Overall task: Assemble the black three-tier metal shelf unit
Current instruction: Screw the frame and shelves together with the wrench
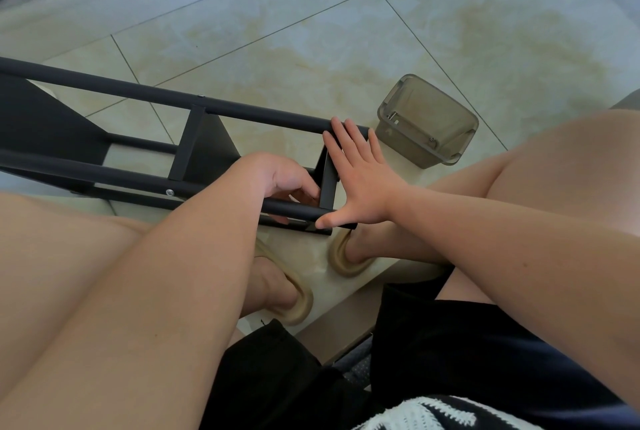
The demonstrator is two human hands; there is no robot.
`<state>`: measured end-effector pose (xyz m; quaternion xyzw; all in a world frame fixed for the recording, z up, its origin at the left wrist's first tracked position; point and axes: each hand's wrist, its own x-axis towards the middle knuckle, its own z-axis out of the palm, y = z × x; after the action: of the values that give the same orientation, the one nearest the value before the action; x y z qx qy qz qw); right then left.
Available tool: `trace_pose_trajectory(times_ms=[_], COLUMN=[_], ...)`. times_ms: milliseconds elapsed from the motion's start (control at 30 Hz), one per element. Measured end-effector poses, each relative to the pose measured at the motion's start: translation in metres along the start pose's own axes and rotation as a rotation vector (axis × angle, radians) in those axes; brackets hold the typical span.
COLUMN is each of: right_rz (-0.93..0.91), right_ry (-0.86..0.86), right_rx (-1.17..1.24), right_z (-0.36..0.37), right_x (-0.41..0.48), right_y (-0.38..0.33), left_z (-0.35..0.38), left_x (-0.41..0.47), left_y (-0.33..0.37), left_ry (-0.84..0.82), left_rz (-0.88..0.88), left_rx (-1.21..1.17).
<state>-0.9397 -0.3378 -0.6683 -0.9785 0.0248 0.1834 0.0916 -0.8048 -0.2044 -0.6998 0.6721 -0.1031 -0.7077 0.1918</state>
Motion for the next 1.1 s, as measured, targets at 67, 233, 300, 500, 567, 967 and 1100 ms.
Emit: trace_pose_trajectory(times_ms=[67, 233, 300, 500, 567, 967, 1100], right_rz=[0.0, 0.0, 0.001, 0.004, 0.003, 0.006, 0.005], right_ry=[-0.001, -0.001, -0.002, -0.003, -0.004, -0.006, -0.002], right_rx=[0.001, 0.0, 0.0, -0.003, -0.001, -0.003, -0.009], right_z=[-0.0003, -0.0008, -0.0008, -0.0011, -0.001, -0.0028, -0.0032], right_x=[0.0, -0.0002, -0.0003, -0.0004, -0.0003, -0.0013, -0.0017], right_y=[0.0001, 0.0, -0.0004, -0.0005, -0.0005, -0.0015, -0.0021], left_z=[0.001, 0.0008, 0.0013, 0.0014, 0.0023, -0.0011, -0.0021], left_x=[0.0022, 0.0073, 0.0068, 0.005, 0.0044, 0.0086, 0.0059], left_y=[0.0006, 0.0, -0.0006, 0.0002, 0.0015, -0.0019, -0.0024], left_ry=[0.047, 0.061, 0.049, 0.017, 0.048, -0.026, -0.023], left_rz=[0.002, 0.053, 0.074, 0.025, 0.021, 0.088, 0.039], left_rx=[0.033, 0.096, 0.094, 0.018, 0.038, 0.017, -0.037])
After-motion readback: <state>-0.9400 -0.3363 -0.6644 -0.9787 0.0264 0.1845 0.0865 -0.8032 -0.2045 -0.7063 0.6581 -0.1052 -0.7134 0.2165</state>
